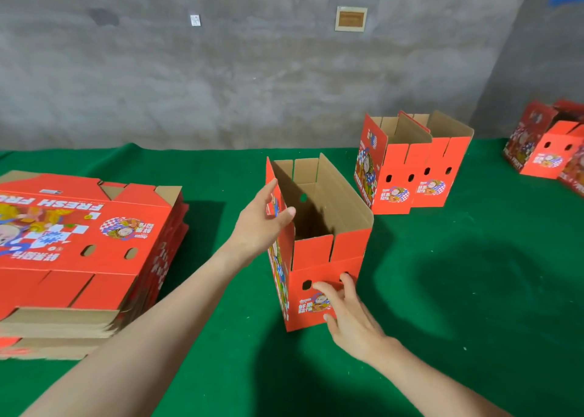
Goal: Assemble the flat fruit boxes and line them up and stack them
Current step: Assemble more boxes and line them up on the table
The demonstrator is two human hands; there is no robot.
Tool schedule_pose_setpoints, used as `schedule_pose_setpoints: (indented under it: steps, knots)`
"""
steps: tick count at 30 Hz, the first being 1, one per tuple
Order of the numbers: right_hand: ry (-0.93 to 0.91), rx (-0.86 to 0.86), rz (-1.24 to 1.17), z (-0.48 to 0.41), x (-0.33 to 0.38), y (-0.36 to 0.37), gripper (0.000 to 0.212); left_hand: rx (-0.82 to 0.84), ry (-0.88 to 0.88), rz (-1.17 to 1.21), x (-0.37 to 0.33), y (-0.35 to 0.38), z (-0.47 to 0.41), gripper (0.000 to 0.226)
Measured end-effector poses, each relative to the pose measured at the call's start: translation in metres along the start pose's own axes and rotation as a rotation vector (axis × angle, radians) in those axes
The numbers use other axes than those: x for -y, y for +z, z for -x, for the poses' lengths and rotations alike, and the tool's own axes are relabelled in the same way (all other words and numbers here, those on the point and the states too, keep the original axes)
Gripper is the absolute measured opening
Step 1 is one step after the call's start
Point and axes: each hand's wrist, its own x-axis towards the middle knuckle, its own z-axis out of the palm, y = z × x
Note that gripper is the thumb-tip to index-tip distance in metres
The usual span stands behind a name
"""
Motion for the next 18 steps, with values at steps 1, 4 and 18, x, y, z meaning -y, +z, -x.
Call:
schedule_pose_setpoints:
  steps: [1, 4, 18]
  knots:
    - [0.008, 0.015, 0.028, 0.002, -0.002, 0.003, 0.068, 0.041, 0.009, -0.032, 0.002, 0.003, -0.003, 0.052]
    - [0.013, 0.059, 0.125, 0.006, -0.002, 0.011, 0.085, 0.114, 0.05, -0.067, 0.011, 0.008, -0.005, 0.041]
    - [0.177, 0.087, 0.163, -0.069, -0.015, -0.004, 0.096, 0.16, 0.046, -0.03, 0.033, 0.03, -0.037, 0.044]
